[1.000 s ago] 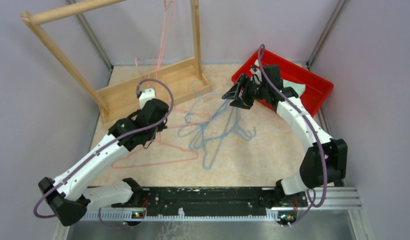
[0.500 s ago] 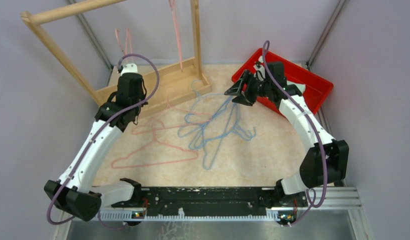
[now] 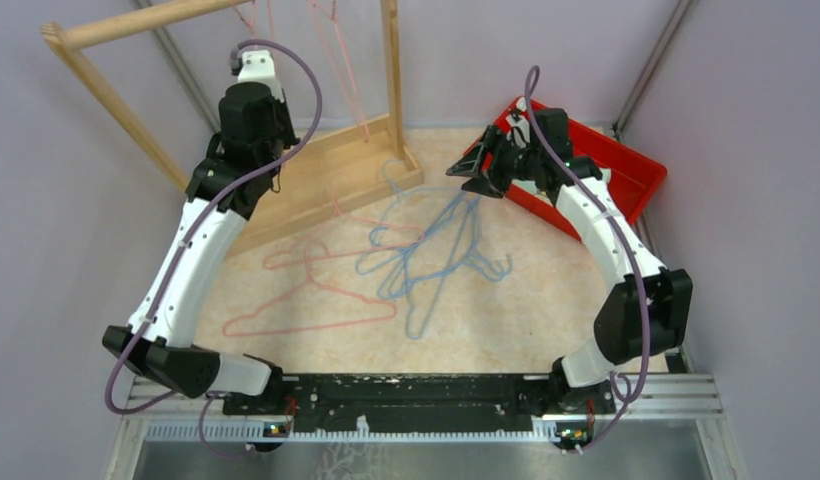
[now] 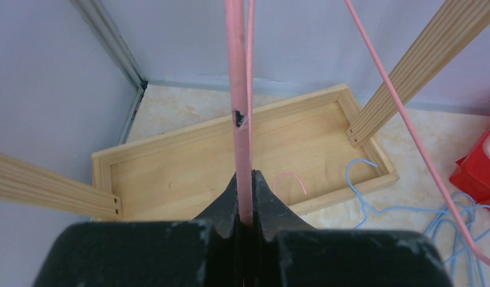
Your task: Organize the hangers
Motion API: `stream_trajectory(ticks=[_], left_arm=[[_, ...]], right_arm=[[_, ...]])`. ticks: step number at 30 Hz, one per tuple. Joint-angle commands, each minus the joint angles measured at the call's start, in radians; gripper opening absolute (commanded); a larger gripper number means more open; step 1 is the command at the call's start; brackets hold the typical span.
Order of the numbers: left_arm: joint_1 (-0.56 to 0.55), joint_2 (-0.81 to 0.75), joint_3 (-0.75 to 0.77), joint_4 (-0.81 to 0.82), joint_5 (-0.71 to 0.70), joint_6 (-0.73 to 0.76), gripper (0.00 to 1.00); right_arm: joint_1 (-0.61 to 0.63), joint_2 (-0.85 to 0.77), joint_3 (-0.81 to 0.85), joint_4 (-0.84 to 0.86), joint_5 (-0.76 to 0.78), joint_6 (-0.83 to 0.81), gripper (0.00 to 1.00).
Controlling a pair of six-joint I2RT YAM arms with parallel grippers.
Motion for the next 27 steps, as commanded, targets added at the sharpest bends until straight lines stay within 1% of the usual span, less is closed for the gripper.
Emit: stream_trajectory(ticks=[1,10,19,27], left_arm=[[0.012,0.084,0.113,-0.005,0.035,0.025,0.00],[0.036,0.257,0.295,-0.086,0.049,0.005,0.00],[0.038,0.411,0.455,-0.221,0.141,-0.032,0.00],[0.030,0.479,0.505,-0.301,0.230,-0.047,0.00]], right_arm=[[-0.015,0.017,0.066,0.051,-0.023,0.019,0.59],[-0.043,0.048,0.105,0.059,-0.047,0.029,0.59],[-0.079,0.038,0.061,0.086,-0.064,0.046,0.58],[-0.099,0.022,0.013,0.114,-0.076,0.061,0.58]])
